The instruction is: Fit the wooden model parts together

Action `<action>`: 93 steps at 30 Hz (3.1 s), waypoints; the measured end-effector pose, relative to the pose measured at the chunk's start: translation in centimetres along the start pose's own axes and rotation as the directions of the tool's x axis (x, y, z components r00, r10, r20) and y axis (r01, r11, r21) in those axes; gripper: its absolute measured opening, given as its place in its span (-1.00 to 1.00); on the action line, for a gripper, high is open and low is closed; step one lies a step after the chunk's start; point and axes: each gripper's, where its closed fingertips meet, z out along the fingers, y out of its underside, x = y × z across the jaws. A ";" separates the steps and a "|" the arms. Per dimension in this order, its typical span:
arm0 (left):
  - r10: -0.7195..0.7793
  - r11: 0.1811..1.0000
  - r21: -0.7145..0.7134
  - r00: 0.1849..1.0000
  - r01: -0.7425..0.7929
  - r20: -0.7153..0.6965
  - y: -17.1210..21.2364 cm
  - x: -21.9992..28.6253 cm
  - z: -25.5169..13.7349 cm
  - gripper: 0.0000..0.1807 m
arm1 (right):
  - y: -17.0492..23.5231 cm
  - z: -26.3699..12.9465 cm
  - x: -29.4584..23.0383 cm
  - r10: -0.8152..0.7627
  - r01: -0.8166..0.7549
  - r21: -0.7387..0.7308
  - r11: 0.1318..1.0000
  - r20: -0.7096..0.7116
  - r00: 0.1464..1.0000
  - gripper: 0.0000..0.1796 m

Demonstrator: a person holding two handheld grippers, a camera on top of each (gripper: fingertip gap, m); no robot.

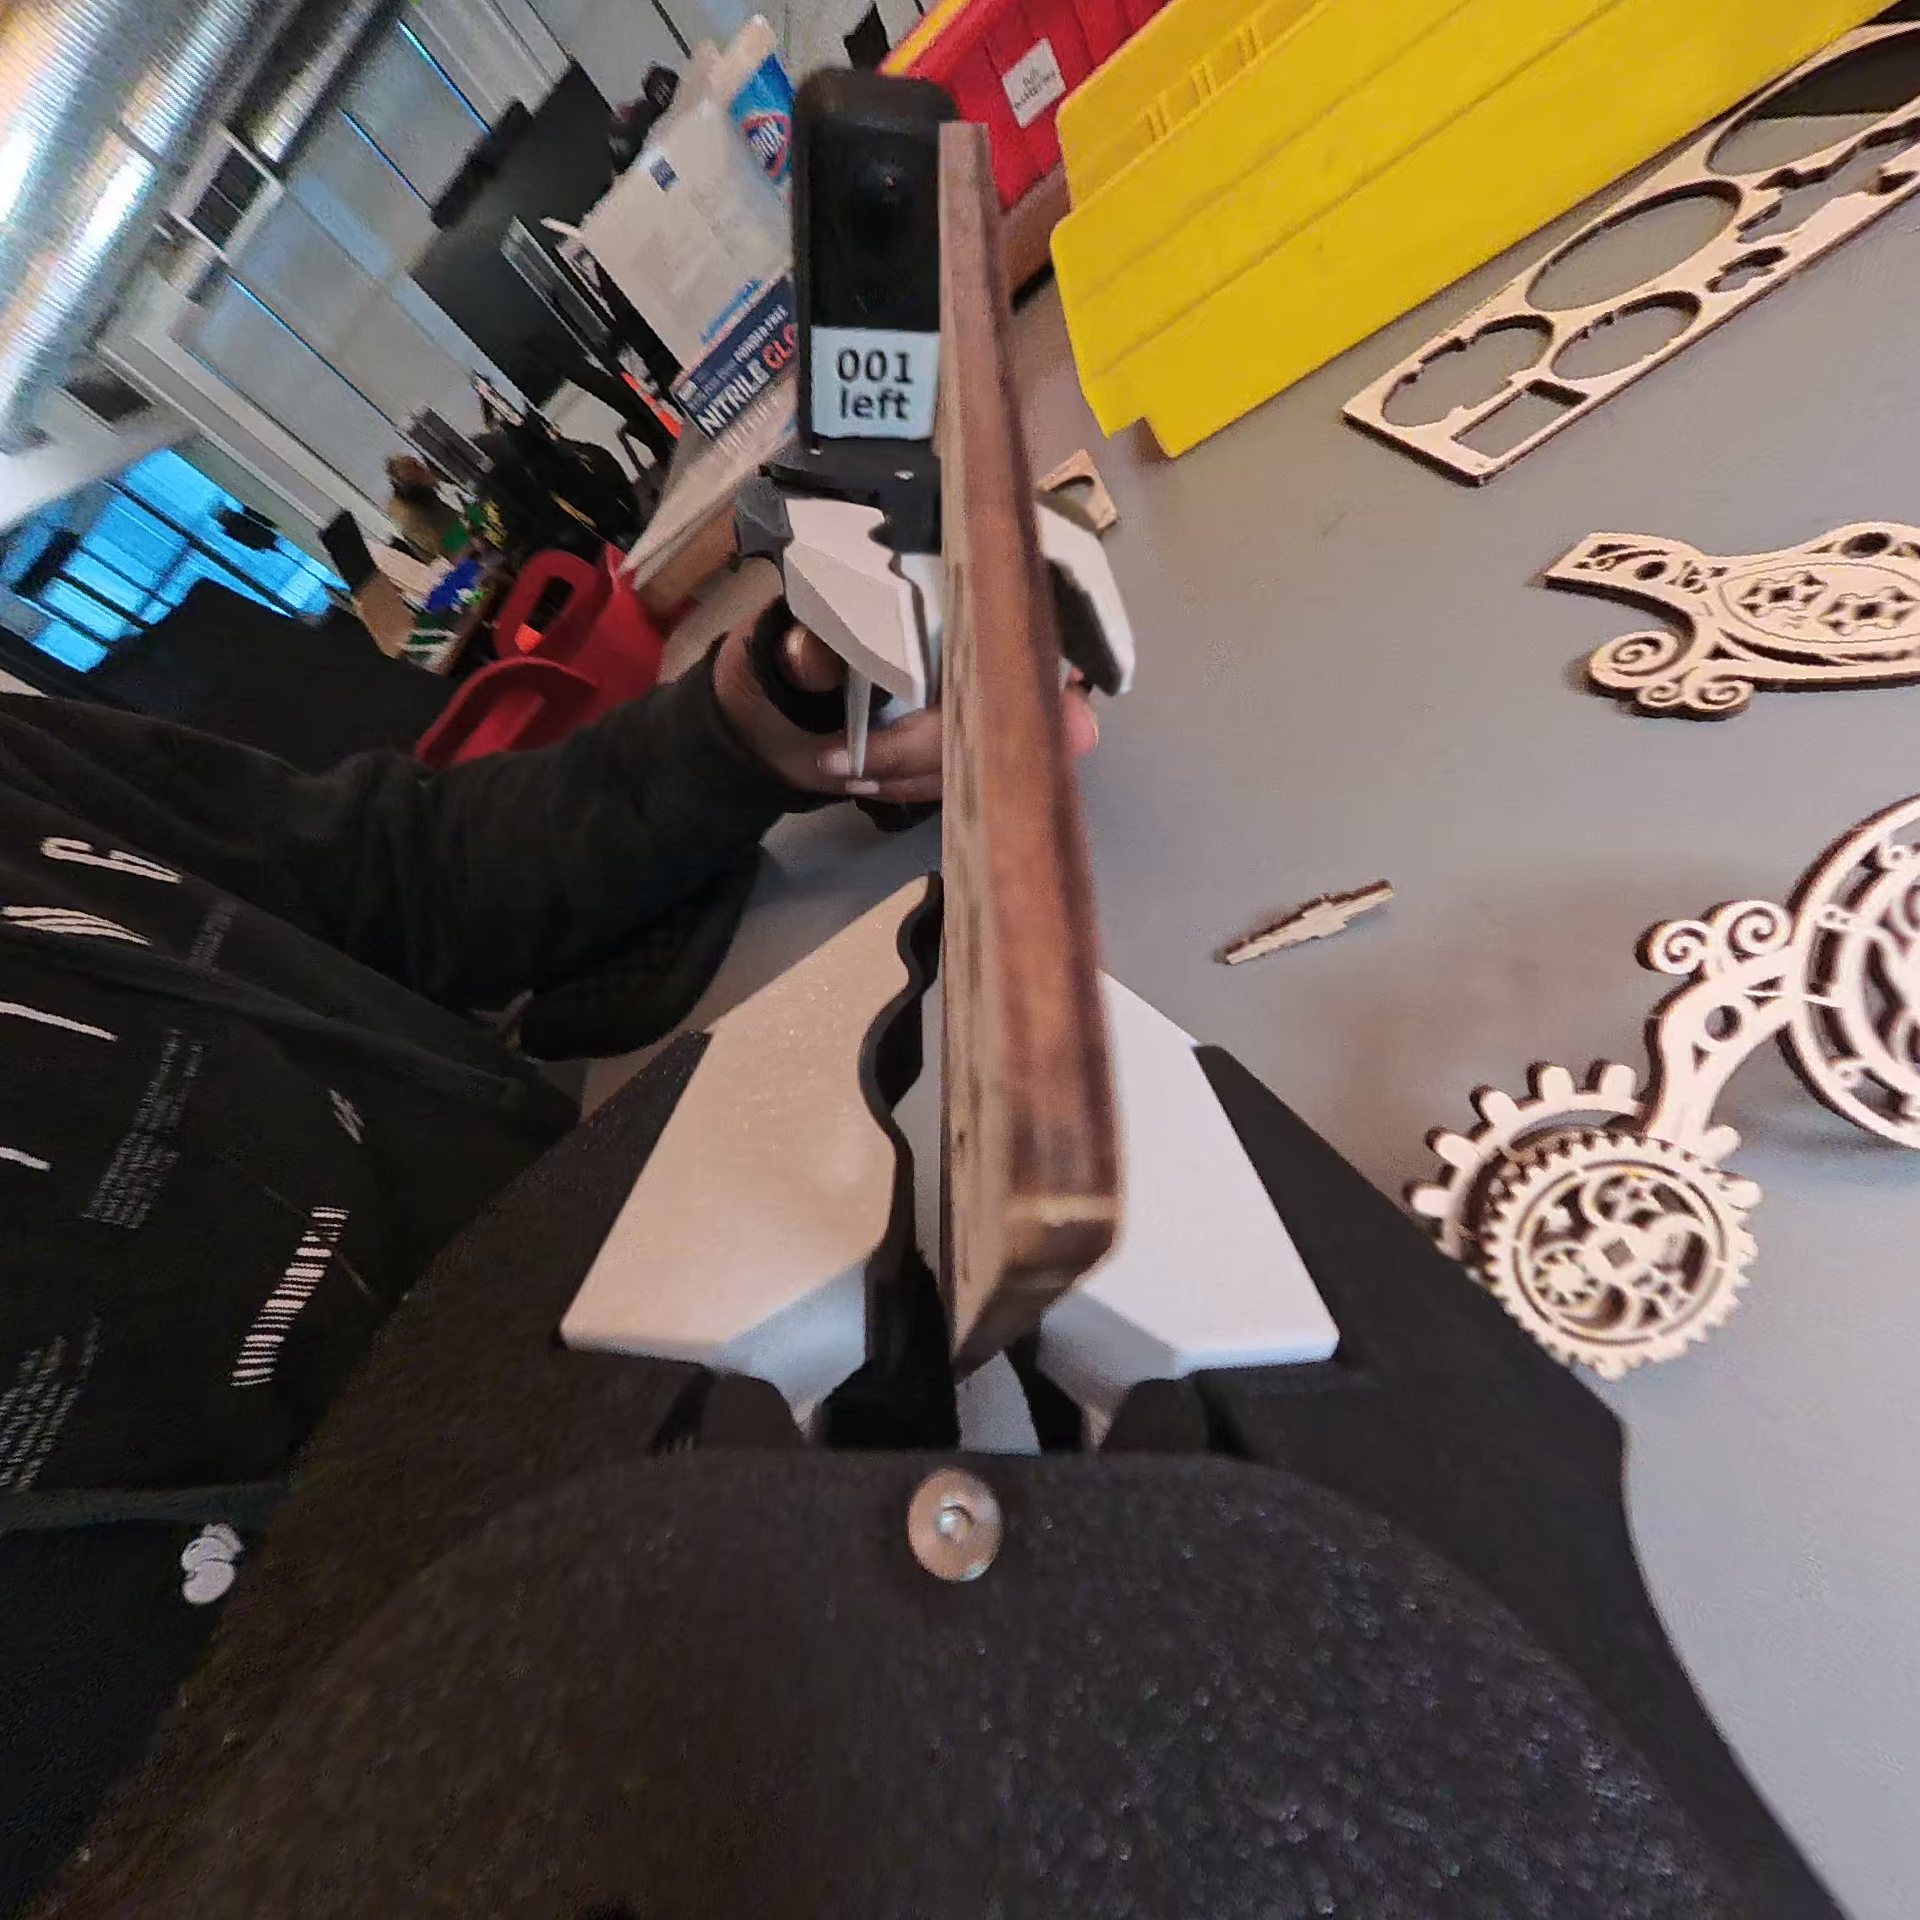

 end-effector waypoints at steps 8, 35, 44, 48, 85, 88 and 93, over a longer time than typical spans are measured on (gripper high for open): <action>-0.076 0.997 -0.011 0.987 0.075 -0.141 0.8 2.3 0.7 -0.90 | 1.0 1.6 -0.8 0.042 -0.040 -0.020 0.999 0.073 0.996 -0.97; -0.172 0.981 -0.124 0.970 0.152 -0.172 3.2 3.0 1.3 -0.94 | 0.7 1.4 -1.3 0.198 -0.203 0.005 0.979 0.198 0.960 -0.98; -0.222 0.975 -0.076 0.937 0.209 -0.270 2.3 4.3 1.0 -0.97 | 0.0 1.3 -1.5 0.123 -0.136 0.052 0.989 0.197 0.973 -0.77; -0.227 0.974 -0.079 0.932 0.213 -0.283 2.5 4.4 0.9 -0.97 | 0.0 1.2 -1.7 0.116 -0.128 0.050 0.990 0.204 0.972 -0.76; -0.041 0.997 0.054 0.993 0.047 -0.112 0.0 2.2 -1.5 -0.92 | 0.1 -0.6 -1.1 0.063 -0.070 0.047 0.996 0.136 0.989 -0.99; 0.022 0.999 -0.023 0.998 -0.024 -0.064 1.0 1.9 -1.3 -0.94 | 0.4 -0.6 -1.1 0.070 -0.075 0.034 0.997 0.140 0.988 -0.99; 0.046 0.998 -0.028 0.997 -0.048 -0.063 0.8 2.3 -1.4 -0.99 | 0.1 -0.6 -0.8 0.061 -0.068 0.057 0.996 0.119 0.991 -0.99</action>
